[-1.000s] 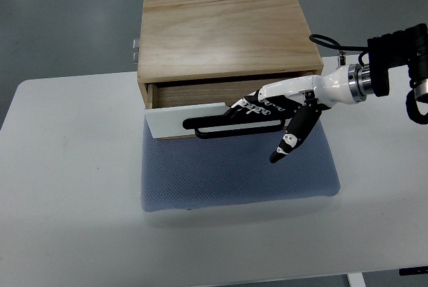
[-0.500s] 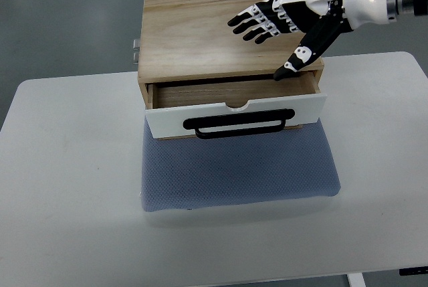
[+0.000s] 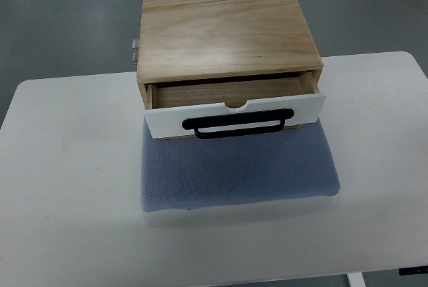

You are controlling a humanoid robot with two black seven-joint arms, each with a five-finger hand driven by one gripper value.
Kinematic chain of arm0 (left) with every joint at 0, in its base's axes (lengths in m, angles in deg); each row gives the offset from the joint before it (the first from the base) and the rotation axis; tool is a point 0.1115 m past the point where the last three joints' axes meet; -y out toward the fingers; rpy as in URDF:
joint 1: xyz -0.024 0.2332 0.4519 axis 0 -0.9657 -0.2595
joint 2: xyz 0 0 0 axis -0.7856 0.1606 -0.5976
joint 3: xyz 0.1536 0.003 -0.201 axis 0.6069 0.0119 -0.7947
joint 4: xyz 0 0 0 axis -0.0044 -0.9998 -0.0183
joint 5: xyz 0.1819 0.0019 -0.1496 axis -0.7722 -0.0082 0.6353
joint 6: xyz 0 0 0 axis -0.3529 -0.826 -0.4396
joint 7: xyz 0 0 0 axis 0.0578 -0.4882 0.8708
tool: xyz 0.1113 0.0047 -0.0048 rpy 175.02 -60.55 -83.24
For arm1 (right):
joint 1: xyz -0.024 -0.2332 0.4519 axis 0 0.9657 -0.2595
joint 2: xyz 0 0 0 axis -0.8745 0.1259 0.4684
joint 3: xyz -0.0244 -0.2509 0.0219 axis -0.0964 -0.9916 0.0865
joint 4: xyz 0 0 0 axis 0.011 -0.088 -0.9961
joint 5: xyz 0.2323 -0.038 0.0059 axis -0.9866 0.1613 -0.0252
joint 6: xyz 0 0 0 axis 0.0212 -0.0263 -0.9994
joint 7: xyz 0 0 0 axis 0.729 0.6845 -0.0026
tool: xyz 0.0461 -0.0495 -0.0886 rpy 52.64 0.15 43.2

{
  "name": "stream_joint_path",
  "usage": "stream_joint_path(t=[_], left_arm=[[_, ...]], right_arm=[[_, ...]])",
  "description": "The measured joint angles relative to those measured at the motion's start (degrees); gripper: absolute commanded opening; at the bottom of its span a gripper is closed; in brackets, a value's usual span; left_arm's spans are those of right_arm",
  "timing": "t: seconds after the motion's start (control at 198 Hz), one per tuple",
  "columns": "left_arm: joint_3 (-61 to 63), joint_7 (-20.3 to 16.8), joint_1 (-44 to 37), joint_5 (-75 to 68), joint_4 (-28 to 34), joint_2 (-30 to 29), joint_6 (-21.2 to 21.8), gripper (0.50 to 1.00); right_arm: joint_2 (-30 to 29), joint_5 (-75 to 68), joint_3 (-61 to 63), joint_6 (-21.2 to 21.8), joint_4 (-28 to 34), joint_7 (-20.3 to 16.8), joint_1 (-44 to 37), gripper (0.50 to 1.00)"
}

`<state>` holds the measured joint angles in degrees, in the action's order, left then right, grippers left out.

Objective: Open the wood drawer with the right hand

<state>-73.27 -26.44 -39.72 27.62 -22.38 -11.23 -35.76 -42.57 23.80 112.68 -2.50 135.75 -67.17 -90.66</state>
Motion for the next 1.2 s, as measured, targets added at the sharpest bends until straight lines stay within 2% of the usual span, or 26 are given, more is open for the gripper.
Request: stream_joint_path(t=[0.136,0.283,0.354,0.439,0.556,0.672,1.056,1.202], left_arm=[[-0.12,0.00,-0.01,0.00,-0.06,0.00,-0.08,1.000],[-0.15,0.00,-0.17,0.00,0.16,0.00,-0.11,1.000],[-0.16,0.00,-0.30,0.00,0.27,0.00,-0.11,1.000],[-0.16,0.00,-0.42,0.00,0.39,0.00,-0.11,1.000],[-0.16,0.00,-0.43,0.00,0.41,0.00,-0.10,1.000],[-0.15,0.00,-0.44,0.00,0.41,0.00,-0.09,1.000],[-0.12,0.00,-0.45,0.01,0.41,0.00,-0.07,1.000],[-0.13,0.02,-0.44,0.01,0.41,0.00,-0.07,1.000]], right_arm=[[-3.31,-0.01,1.90,0.00,-6.77,6.35,3.08,0.938],[-5.81,-0.01,2.14,-0.40,-13.59,16.32,5.04,0.934],[-7.42,-0.03,2.18,-3.39,-16.28,20.20,5.40,0.934],[-9.40,-0.19,2.19,-10.23,-20.03,23.11,5.79,0.934],[-13.10,-1.50,2.13,-17.32,-25.17,23.88,6.12,0.934],[-15.66,-2.90,2.12,-19.87,-28.33,23.92,7.37,0.936],[-18.58,-7.36,1.22,-19.18,-28.77,22.77,11.32,0.944],[-19.21,-7.38,1.16,-15.69,-28.53,22.31,13.23,0.944]])
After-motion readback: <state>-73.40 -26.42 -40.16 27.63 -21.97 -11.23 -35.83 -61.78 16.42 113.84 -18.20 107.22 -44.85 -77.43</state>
